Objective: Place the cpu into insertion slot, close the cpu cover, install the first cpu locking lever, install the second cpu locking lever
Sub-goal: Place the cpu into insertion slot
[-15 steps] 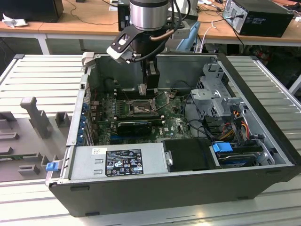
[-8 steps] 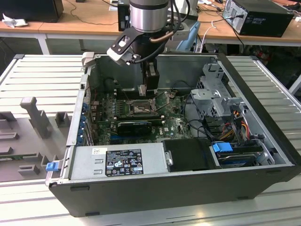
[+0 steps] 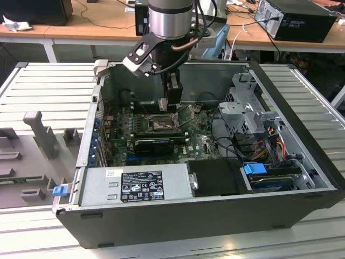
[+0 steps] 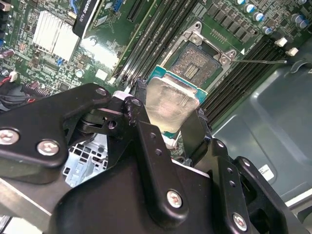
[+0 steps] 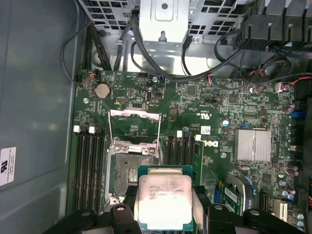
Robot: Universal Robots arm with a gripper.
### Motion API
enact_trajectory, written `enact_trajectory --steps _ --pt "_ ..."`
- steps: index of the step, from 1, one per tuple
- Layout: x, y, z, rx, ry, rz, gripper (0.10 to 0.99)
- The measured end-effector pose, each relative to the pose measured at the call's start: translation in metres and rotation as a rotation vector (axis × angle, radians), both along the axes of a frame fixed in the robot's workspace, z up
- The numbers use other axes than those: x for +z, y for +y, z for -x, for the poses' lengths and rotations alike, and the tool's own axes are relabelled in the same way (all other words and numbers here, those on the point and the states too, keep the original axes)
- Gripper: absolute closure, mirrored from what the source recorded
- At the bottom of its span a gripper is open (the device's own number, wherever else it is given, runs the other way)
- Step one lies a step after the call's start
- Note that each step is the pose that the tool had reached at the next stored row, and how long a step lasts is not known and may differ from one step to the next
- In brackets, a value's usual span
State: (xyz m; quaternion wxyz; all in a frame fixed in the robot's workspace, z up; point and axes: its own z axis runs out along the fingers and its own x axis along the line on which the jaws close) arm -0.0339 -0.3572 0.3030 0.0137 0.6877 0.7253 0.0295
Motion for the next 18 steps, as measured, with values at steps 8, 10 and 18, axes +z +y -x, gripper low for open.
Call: enact_trajectory --steps 8,10,18 --pt "-0.0131 0.0057 0.0 0.0 0.0 0.0 0.561" --pt "-0.0159 0.0062 0.0 0.0 0.0 0.0 0.561" --pt "-0.0314 0.0088 -0.0001 -0.001 0.0 0.0 0.561"
